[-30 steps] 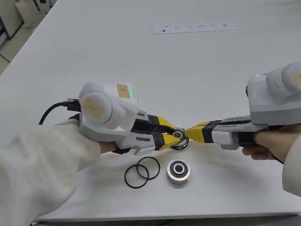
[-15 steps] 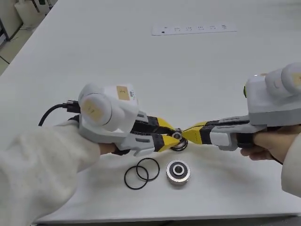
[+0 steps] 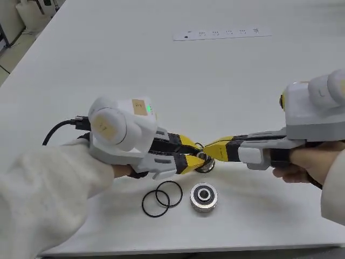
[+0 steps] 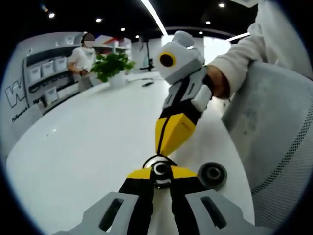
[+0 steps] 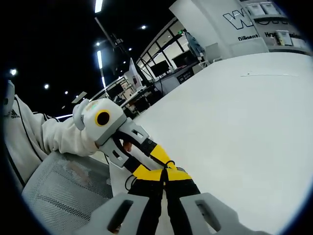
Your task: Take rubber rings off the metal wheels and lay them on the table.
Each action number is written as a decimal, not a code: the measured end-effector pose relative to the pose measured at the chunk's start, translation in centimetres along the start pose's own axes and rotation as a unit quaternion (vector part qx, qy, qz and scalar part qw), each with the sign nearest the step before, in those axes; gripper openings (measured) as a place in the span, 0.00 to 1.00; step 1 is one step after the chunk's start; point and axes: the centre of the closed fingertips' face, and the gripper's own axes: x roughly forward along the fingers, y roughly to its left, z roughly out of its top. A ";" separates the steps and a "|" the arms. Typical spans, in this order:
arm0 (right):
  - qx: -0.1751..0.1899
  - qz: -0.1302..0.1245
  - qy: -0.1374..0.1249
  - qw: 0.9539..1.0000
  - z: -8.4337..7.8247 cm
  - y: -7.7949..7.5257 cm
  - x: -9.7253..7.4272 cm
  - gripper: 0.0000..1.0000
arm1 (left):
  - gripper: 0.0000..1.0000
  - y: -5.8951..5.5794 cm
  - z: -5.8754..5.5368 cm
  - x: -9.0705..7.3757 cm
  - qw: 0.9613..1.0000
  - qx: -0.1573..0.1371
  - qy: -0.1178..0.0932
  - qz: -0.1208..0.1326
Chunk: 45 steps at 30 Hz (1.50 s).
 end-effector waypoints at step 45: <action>0.042 -0.020 -0.008 0.999 -0.1 -1.4 -1.0 0.00 | 0.53 0.1 3.5 -2.6 0.999 0.016 -0.028 0.024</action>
